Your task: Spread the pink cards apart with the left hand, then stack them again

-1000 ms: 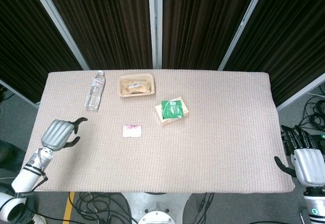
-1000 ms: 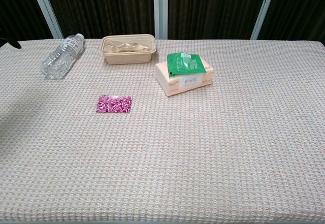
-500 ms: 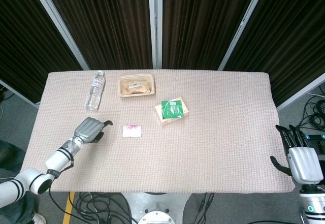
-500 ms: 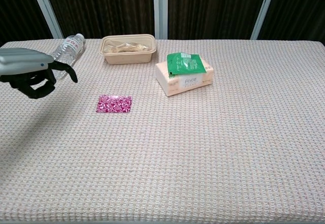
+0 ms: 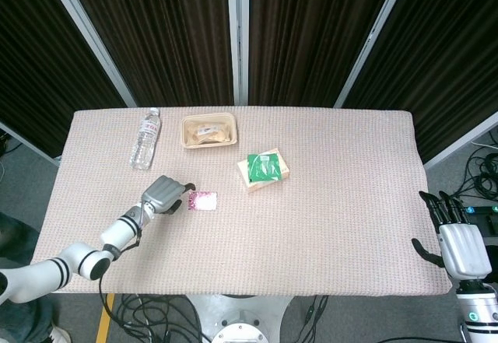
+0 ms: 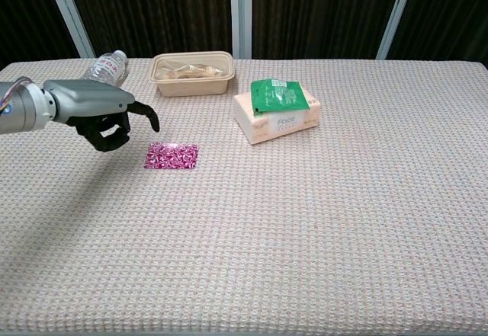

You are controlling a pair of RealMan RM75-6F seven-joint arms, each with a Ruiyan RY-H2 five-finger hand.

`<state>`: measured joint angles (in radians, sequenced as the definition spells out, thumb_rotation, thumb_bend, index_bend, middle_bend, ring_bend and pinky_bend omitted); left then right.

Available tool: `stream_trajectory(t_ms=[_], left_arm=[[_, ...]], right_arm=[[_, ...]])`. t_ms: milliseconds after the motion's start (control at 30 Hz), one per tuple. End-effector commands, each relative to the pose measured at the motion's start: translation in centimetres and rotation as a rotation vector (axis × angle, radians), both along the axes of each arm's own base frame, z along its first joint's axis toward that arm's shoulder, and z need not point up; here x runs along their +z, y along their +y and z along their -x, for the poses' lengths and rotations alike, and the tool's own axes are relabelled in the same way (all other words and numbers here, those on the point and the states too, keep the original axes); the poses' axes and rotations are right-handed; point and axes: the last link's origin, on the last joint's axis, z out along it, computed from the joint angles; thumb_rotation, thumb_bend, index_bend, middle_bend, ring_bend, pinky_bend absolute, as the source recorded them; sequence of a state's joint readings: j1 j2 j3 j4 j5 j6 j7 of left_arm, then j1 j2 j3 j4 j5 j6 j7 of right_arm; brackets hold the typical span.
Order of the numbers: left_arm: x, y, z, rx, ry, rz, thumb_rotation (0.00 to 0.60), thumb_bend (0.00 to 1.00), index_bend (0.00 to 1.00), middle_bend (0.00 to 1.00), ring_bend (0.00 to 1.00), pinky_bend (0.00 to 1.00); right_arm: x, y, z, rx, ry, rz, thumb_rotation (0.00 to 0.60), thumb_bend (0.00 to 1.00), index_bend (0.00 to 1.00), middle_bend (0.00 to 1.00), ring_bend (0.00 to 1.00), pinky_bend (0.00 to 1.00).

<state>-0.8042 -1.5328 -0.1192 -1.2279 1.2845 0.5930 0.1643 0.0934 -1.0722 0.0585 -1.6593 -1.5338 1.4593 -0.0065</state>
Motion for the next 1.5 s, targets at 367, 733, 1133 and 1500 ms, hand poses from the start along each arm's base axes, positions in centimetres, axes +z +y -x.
stream_trajectory(t_ms=[367, 733, 1133, 1500], left_arm=[[-2.3, 0.2, -0.6, 0.008, 0.045, 0.037, 0.600, 0.62, 0.28, 0.85, 0.85, 0.91], [-2.7, -1.1, -1.2, -0.020, 0.079, 0.086, 0.600, 0.62, 0.28, 0.85, 0.85, 0.91], [-2.3, -3.8, -2.0, -0.071, 0.132, 0.146, 0.600, 0.62, 0.28, 0.85, 0.85, 0.91], [-1.0, -4.6, -4.2, -0.088, 0.093, 0.097, 0.600, 0.62, 0.28, 0.85, 0.84, 0.91]], right_arm=[[0.0, -0.1, 0.3, -0.014, 0.000, -0.003, 0.599, 0.16, 0.01, 0.12, 0.00, 0.10], [0.0, 0.1, 0.4, -0.022, -0.004, -0.006, 0.600, 0.16, 0.01, 0.12, 0.00, 0.10], [0.1, 0.3, 0.5, -0.021, -0.009, -0.003, 0.599, 0.16, 0.01, 0.12, 0.00, 0.10], [0.2, 0.5, 0.6, -0.024, -0.013, 0.003, 0.600, 0.16, 0.01, 0.12, 0.00, 0.10]])
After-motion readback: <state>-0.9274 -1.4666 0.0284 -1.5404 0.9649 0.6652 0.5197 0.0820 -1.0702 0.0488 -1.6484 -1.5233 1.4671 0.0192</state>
